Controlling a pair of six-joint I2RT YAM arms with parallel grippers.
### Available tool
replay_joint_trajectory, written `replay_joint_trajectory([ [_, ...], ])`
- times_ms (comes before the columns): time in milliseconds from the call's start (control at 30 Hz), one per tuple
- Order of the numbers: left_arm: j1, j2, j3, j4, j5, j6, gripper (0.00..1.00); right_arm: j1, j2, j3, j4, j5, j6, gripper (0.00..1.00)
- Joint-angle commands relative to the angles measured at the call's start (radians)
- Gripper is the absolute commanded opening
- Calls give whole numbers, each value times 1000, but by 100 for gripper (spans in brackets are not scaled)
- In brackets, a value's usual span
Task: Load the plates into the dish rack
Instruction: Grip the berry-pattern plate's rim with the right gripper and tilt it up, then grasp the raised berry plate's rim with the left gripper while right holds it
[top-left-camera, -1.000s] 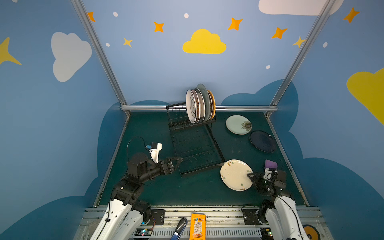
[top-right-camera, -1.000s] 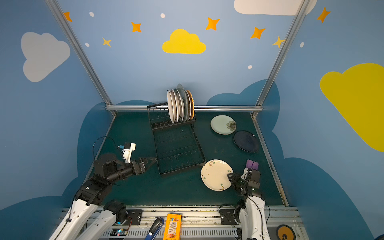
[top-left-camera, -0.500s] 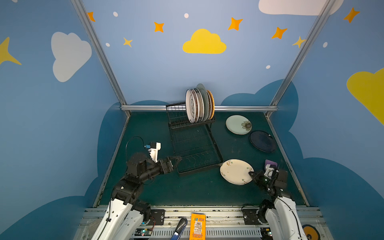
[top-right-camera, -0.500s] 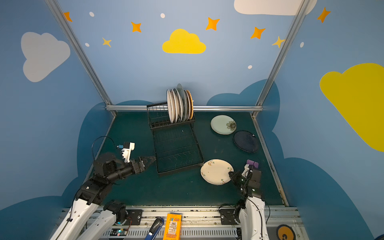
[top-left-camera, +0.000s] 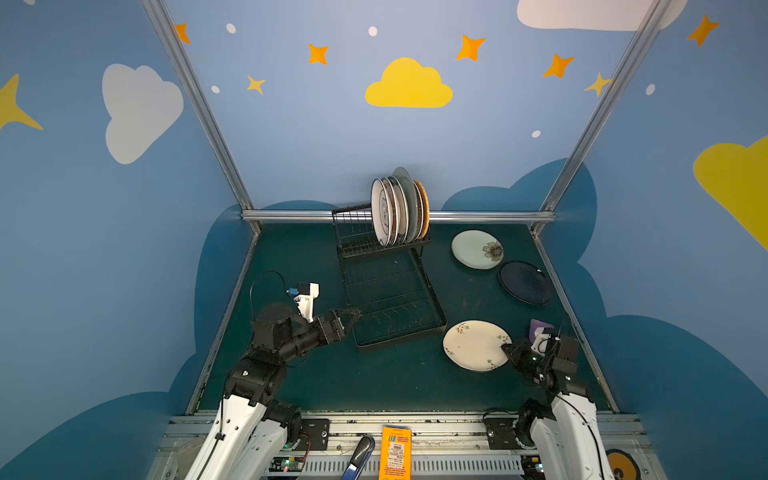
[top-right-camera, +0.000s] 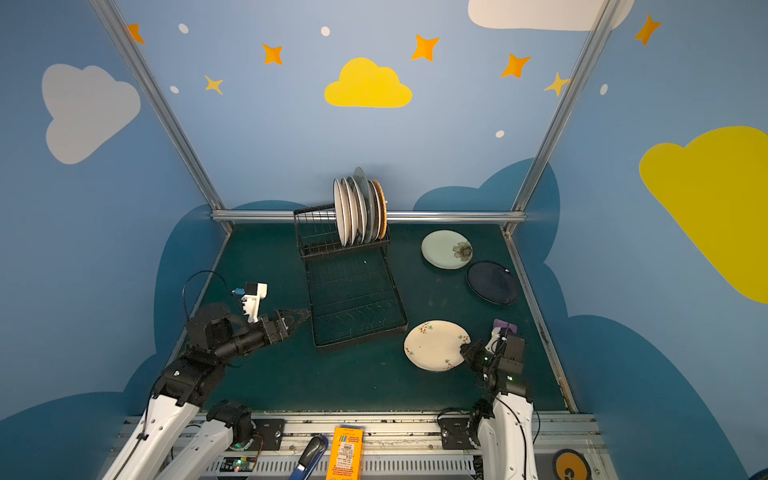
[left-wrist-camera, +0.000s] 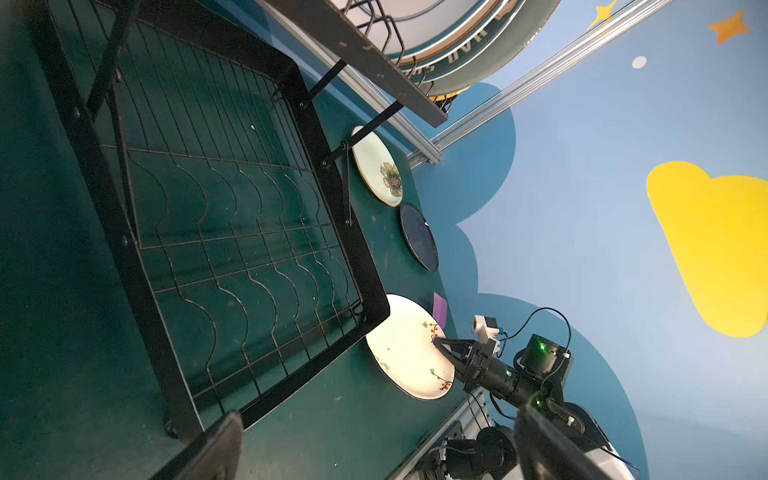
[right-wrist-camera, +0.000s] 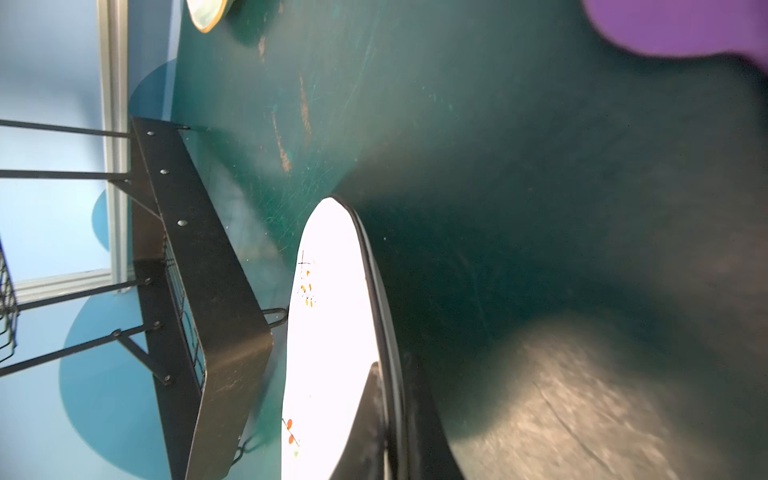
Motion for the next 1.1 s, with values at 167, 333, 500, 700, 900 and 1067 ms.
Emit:
replay_joint_trajectory([
  [167, 8, 8, -15, 44, 19, -15, 100, -2, 9, 196, -132, 127, -16, 0],
  [333, 9, -21, -47, 104, -9, -8, 100, 1, 103, 381, -232, 199, 40, 0],
  [500, -20, -62, -80, 185, -40, -3, 100, 39, 234, 592, -278, 127, 94, 0],
  [700, -243, -27, -19, 203, -221, 144, 100, 223, 303, 784, -306, 231, 132, 0],
  [900, -599, 212, 156, 181, -522, 492, 100, 390, 416, 924, -351, 263, 177, 0],
  [1067, -839, 478, 338, 151, -736, 871, 100, 477, 463, 975, -359, 322, 187, 0],
])
